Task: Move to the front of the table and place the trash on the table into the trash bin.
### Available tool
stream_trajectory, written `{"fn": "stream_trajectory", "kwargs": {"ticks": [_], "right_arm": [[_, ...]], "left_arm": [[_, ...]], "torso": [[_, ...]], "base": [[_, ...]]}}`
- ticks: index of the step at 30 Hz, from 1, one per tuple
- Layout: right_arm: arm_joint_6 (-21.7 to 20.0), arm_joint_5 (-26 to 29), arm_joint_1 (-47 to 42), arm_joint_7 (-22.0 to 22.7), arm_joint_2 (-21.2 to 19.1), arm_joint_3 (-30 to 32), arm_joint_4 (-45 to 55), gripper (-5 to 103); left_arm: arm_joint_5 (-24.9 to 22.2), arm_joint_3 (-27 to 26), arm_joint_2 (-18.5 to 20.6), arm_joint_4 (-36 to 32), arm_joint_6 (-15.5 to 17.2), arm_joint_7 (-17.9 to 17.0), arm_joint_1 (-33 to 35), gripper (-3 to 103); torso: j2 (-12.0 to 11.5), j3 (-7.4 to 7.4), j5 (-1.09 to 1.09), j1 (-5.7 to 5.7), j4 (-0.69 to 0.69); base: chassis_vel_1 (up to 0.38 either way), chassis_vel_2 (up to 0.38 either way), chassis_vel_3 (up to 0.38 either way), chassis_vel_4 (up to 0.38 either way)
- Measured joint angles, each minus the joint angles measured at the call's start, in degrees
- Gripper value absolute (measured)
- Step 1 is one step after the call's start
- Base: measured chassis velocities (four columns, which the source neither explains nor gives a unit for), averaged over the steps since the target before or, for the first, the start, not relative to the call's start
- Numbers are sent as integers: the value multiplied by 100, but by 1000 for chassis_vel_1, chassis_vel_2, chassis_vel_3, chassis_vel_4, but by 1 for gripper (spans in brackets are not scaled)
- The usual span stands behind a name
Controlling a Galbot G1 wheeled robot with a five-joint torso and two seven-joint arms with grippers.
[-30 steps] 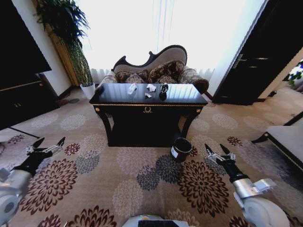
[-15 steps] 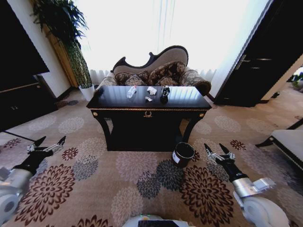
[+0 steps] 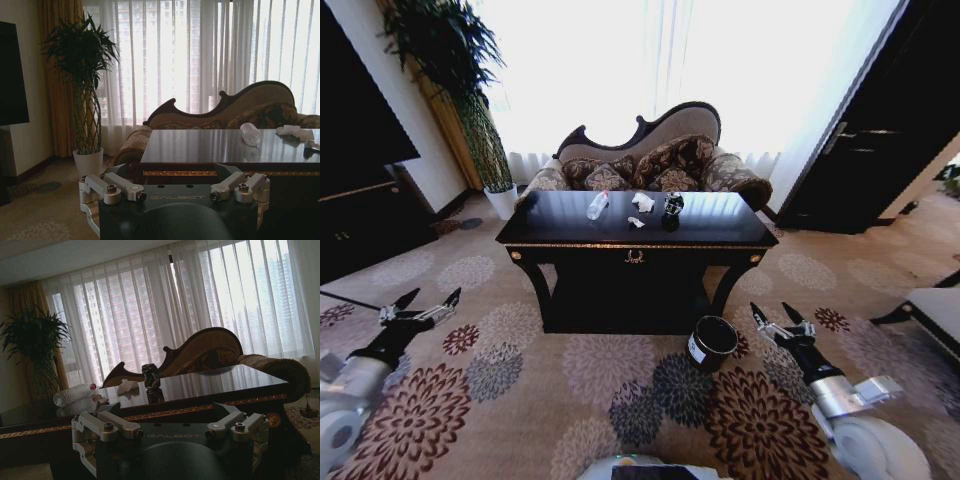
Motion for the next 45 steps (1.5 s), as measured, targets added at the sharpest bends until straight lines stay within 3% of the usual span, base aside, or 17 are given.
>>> {"fn": "stream_trajectory", "kwargs": {"ticks": [32, 40, 45], "right_arm": [[105, -63, -39, -37, 90, 18, 39, 100], [147, -37, -44, -34, 98, 25, 34, 100], [160, -36, -59, -31, 163, 44, 16, 100]], "left_arm": [[25, 19, -68, -94, -64, 39, 58, 98], [-199, 195, 193, -167, -81, 173, -42, 100], [-227, 424, 697, -38, 62, 262, -265, 100]], "torso": [[-1, 1, 1, 1, 1], [-3, 2, 0, 5, 1], [1, -1, 0, -5, 0]], "base": [[-169, 171, 170, -169], [-78, 76, 71, -74], [0, 0, 0, 0]]}}
